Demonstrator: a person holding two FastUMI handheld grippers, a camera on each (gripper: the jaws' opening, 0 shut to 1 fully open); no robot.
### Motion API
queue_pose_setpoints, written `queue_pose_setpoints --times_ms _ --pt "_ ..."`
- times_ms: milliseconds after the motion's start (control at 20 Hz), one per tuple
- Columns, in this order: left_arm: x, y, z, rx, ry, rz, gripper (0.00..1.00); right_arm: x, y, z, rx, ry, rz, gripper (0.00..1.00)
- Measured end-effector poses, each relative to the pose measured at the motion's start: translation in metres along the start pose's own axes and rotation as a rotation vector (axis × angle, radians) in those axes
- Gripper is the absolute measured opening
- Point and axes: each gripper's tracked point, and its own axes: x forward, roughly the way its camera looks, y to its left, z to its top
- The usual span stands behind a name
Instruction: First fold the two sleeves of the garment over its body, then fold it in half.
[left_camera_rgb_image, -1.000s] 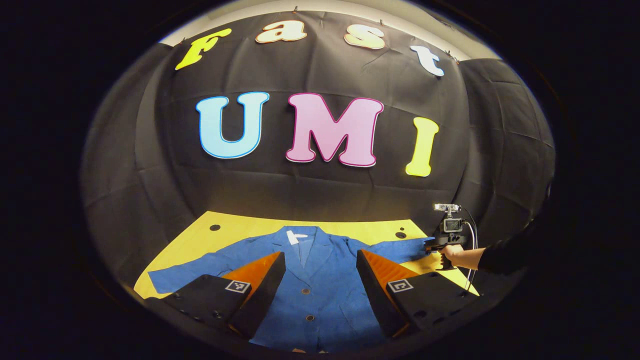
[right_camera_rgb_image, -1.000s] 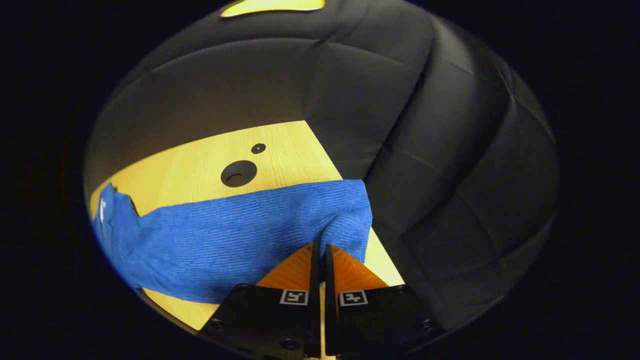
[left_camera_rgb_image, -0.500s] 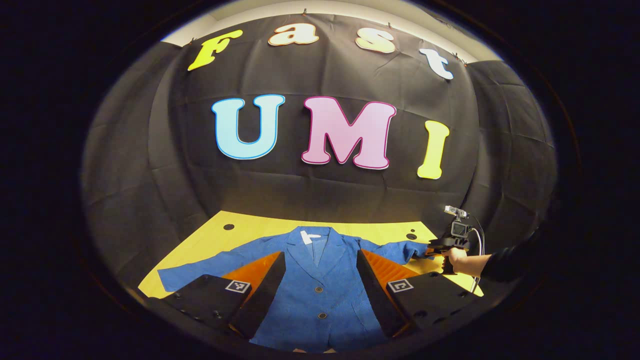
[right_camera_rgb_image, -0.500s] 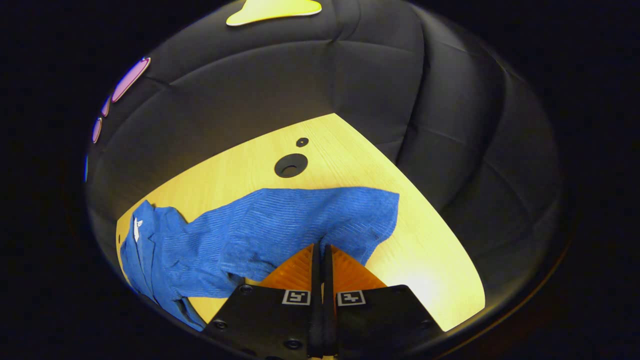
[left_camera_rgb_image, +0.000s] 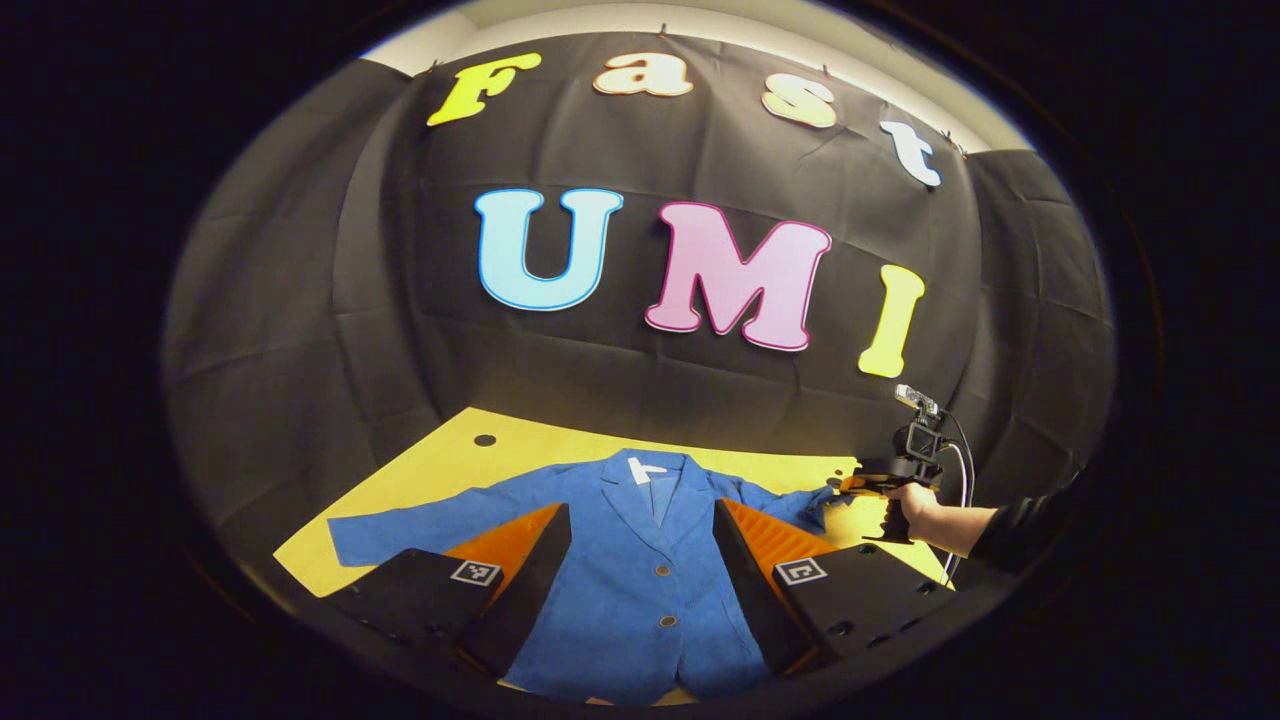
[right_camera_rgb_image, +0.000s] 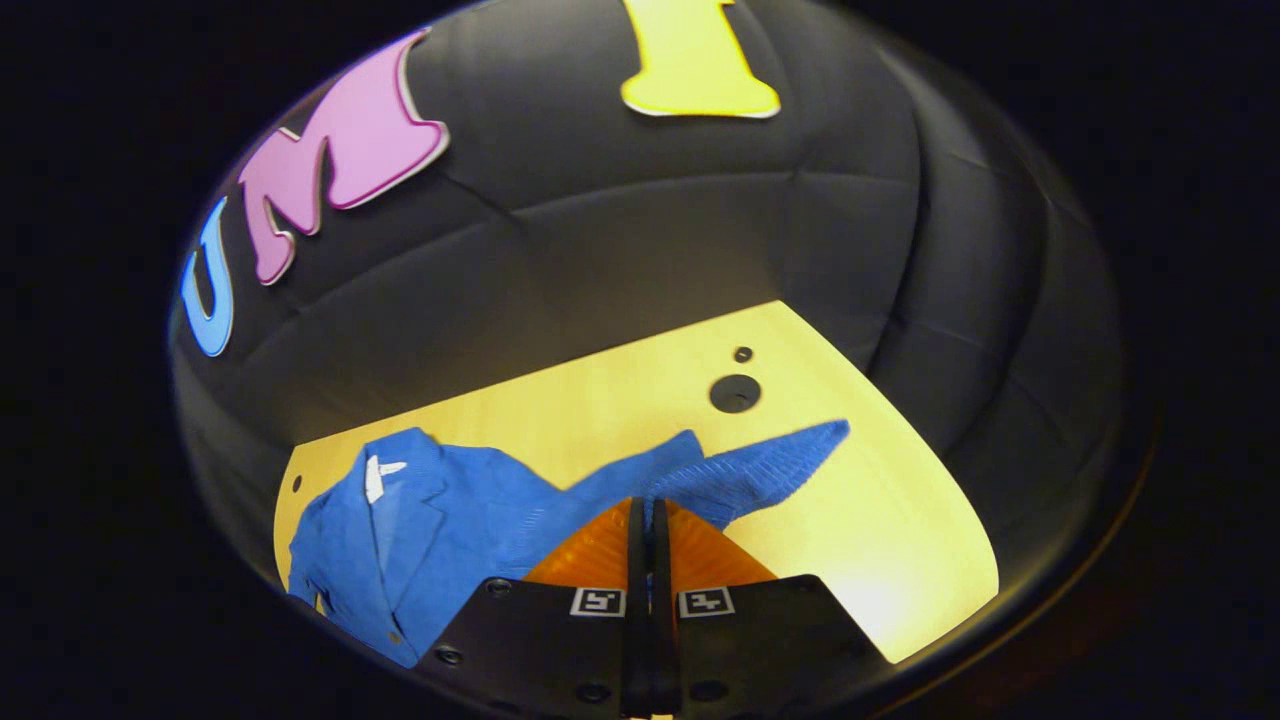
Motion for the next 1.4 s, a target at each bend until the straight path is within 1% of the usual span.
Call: queue_pose_setpoints --times_ms 250,400,450,500,750,850,900,950,1000,1050,1150,1200,1350,1400 --pt "-0.011 0.052 -0.003 -0.04 -0.015 0.05 0.82 -0.012 0.121 0.003 -0.066 -0.027 0.112 0.04" --pt "-0.018 0.087 -0.005 -0.065 -0.025 0.086 0.82 -0.021 0.205 -0.01 -0.124 -0.032 0.19 0.04" --pt "-0.021 0.1 -0.005 -0.075 -0.028 0.098 0.8 -0.024 0.233 -0.018 -0.139 -0.024 0.22 0.04" --pt "-0.023 0.112 -0.008 -0.084 -0.031 0.112 0.82 -0.029 0.261 -0.028 -0.152 -0.016 0.251 0.04" --pt "-0.033 0.178 -0.007 -0.097 -0.06 0.187 0.82 -0.044 0.383 -0.092 -0.23 0.035 0.375 0.04" --pt "-0.037 0.202 -0.008 -0.097 -0.067 0.215 0.82 -0.047 0.418 -0.114 -0.265 0.047 0.394 0.05" --pt "-0.038 0.213 -0.008 -0.098 -0.071 0.228 0.8 -0.051 0.433 -0.126 -0.278 0.057 0.404 0.05" --pt "-0.04 0.223 -0.007 -0.099 -0.075 0.239 0.82 -0.054 0.441 -0.139 -0.289 0.071 0.4 0.08" --pt "-0.041 0.233 -0.007 -0.098 -0.077 0.251 0.82 -0.053 0.449 -0.144 -0.289 0.078 0.413 0.03" --pt "-0.042 0.243 -0.011 -0.097 -0.08 0.264 0.82 -0.052 0.455 -0.149 -0.299 0.074 0.403 0.32" --pt "-0.043 0.259 -0.014 -0.097 -0.08 0.278 0.82 -0.058 0.453 -0.145 -0.326 0.042 0.386 0.89" --pt "-0.043 0.266 -0.015 -0.097 -0.082 0.287 0.82 -0.062 0.449 -0.141 -0.339 0.021 0.373 0.89" --pt "-0.034 0.29 -0.022 -0.112 -0.08 0.304 0.82 -0.081 0.426 -0.116 -0.353 -0.051 0.336 0.94" --pt "-0.03 0.298 -0.027 -0.119 -0.075 0.311 0.82 -0.09 0.416 -0.105 -0.353 -0.079 0.322 0.94"
